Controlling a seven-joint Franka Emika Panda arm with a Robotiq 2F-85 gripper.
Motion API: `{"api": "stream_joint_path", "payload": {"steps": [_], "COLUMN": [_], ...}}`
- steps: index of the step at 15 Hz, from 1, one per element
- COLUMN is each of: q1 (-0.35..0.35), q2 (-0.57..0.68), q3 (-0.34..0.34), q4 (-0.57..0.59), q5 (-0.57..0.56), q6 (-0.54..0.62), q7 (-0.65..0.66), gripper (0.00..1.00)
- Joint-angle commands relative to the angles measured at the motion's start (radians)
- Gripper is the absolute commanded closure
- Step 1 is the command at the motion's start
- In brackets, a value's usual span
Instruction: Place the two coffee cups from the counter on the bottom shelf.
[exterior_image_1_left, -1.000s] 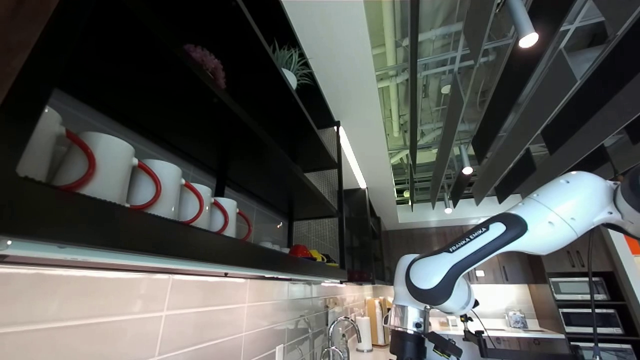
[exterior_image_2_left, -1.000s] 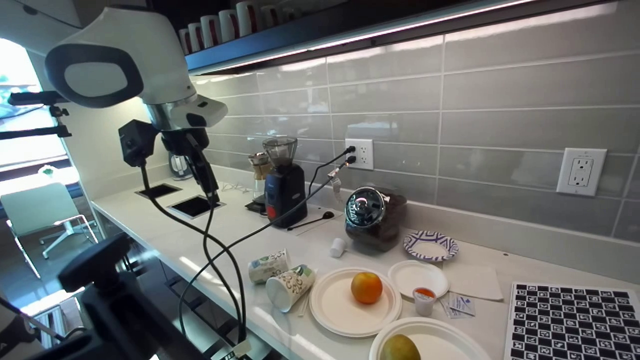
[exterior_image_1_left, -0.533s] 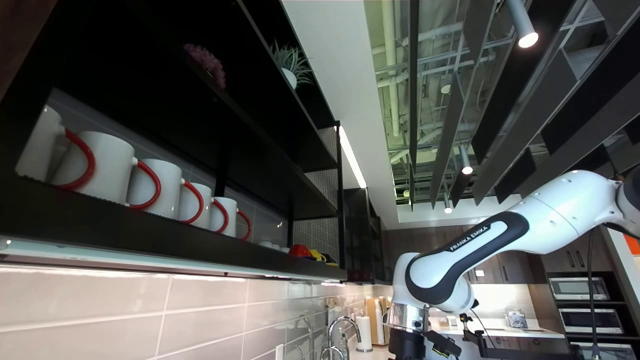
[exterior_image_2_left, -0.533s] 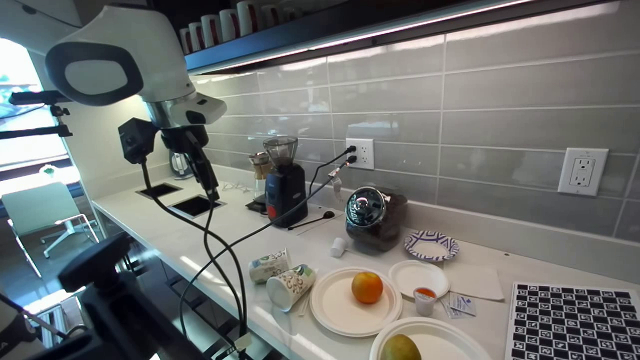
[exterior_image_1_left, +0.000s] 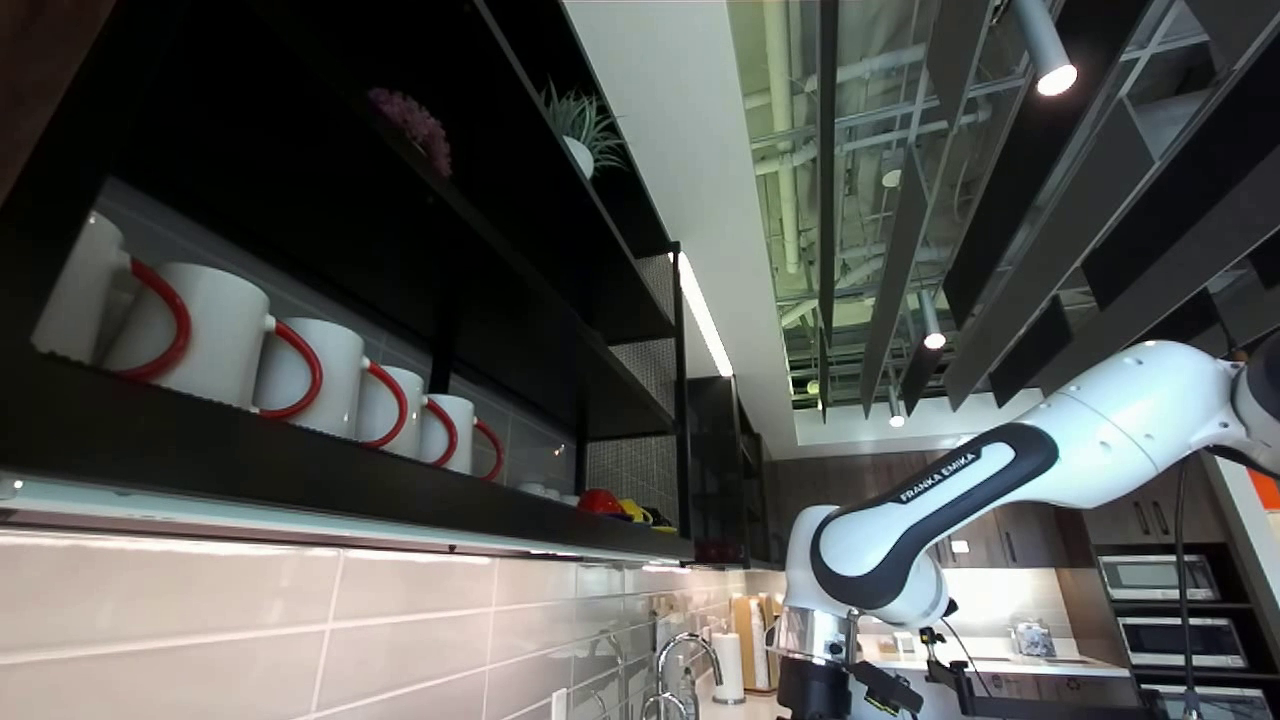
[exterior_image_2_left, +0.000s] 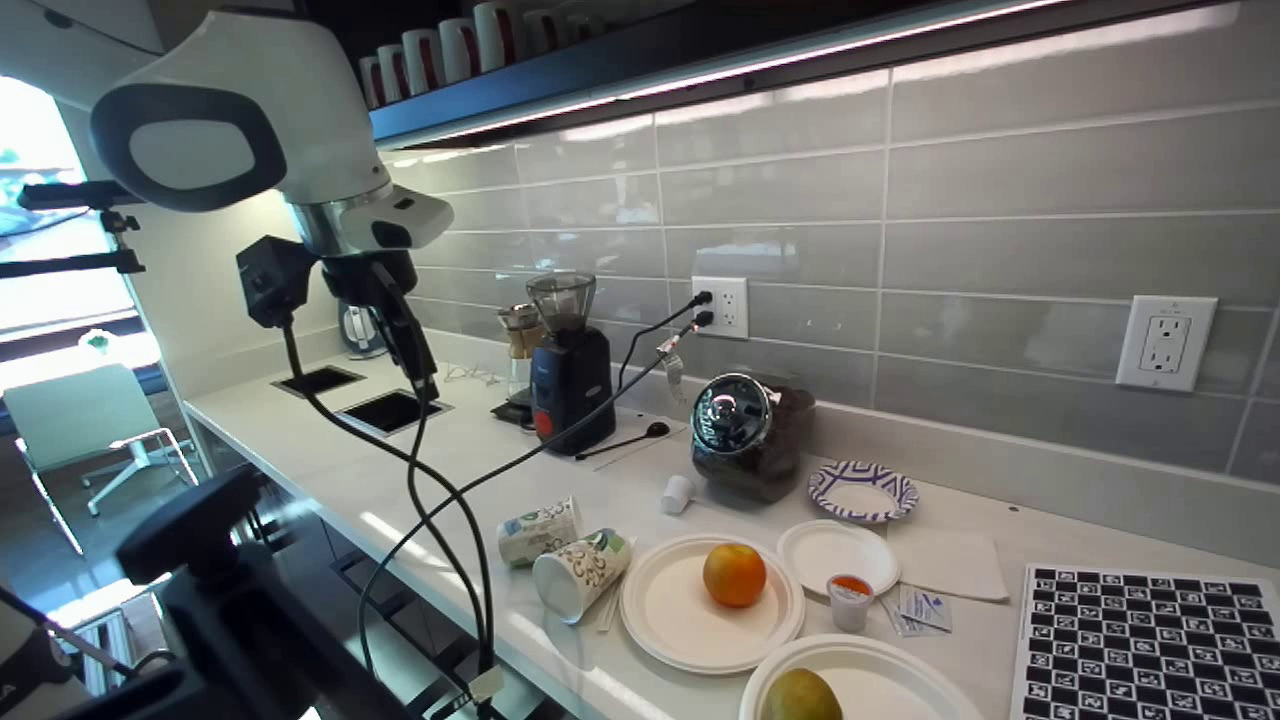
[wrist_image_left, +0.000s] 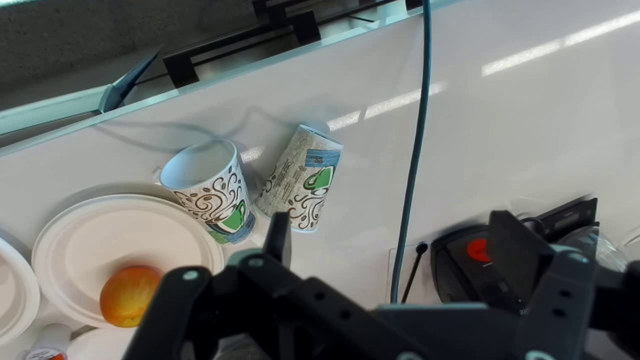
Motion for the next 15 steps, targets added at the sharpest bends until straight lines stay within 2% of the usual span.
{"api": "stream_joint_path", "payload": {"steps": [1,4,7,10,12,15], "q1": [-0.006,-0.006,-0.056,-0.042,0.014,0.096], "q2": [0.001,0.000,0.105,0.215,0.279,0.399], "q3": [0.006,0.006,-0.011,-0.068,-0.135,-0.231], "q4": [0.002,0.002,0.048,0.105,0.157,0.257], "q5": [0.004,0.004,-0.070,-0.058,0.027,0.142], "q6": [-0.003,-0.003,0.097,0.210,0.212,0.111], "q7": [-0.003,-0.003,-0.025,-0.113,-0.252,-0.493], "gripper": [0.00,0.00,0.00,0.00,0.00,0.00]}}
